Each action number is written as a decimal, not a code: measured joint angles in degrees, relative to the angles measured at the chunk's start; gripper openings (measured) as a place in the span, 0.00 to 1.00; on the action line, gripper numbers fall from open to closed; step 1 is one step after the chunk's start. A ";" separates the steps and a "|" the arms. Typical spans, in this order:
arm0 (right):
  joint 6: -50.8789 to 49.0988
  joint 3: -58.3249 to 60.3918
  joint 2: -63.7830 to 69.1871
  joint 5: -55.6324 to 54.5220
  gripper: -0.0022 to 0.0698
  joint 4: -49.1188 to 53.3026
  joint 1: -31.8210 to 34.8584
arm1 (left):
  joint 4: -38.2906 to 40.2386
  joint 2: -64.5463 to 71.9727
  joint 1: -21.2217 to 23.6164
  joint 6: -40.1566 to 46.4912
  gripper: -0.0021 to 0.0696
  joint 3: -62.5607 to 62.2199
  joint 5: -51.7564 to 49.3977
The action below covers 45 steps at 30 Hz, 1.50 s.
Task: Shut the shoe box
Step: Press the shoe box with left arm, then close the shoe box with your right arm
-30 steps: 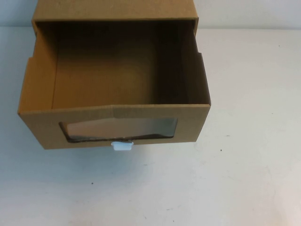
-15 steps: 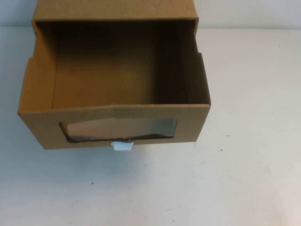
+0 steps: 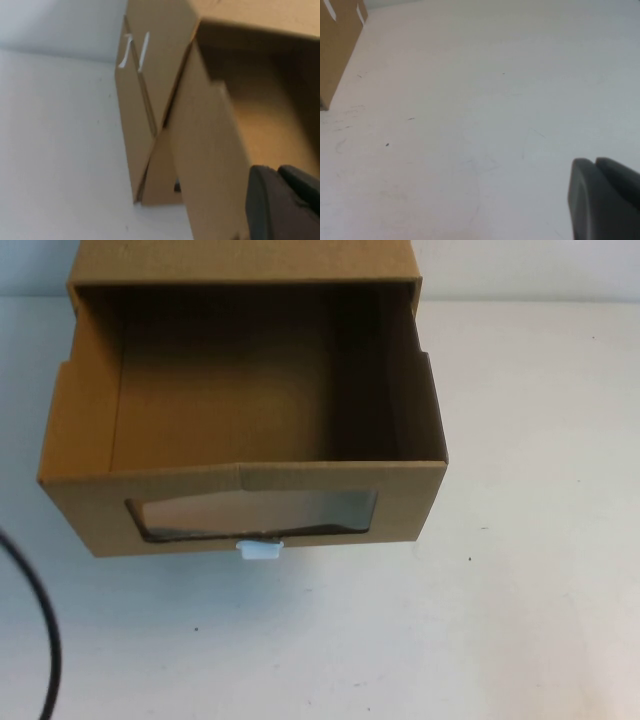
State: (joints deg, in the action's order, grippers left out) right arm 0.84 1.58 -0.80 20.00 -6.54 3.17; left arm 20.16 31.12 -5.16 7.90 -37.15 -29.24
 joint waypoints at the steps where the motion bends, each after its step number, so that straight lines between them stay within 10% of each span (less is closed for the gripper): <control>1: 0.04 0.00 0.00 0.00 0.01 0.00 0.00 | 0.58 3.31 0.00 2.29 0.03 -3.41 -1.09; 9: 0.04 0.00 0.00 0.00 0.01 0.00 0.00 | 11.26 36.43 0.00 20.79 0.03 -39.57 -17.27; 22: 0.04 0.00 0.00 0.00 0.01 0.00 0.00 | 15.69 75.75 -1.70 24.06 0.03 -82.36 -37.49; 40: 0.04 0.00 0.00 -0.79 0.01 -0.46 0.00 | 15.81 83.33 -4.75 22.42 0.03 -89.45 -38.34; 45: 0.04 0.00 0.00 -9.96 0.01 -18.02 0.00 | 15.81 83.33 -4.75 22.42 0.03 -89.45 -38.20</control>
State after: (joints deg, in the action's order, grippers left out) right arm 0.87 1.58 -0.80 10.04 -24.55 3.17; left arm 35.97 114.45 -9.91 30.32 -126.60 -67.44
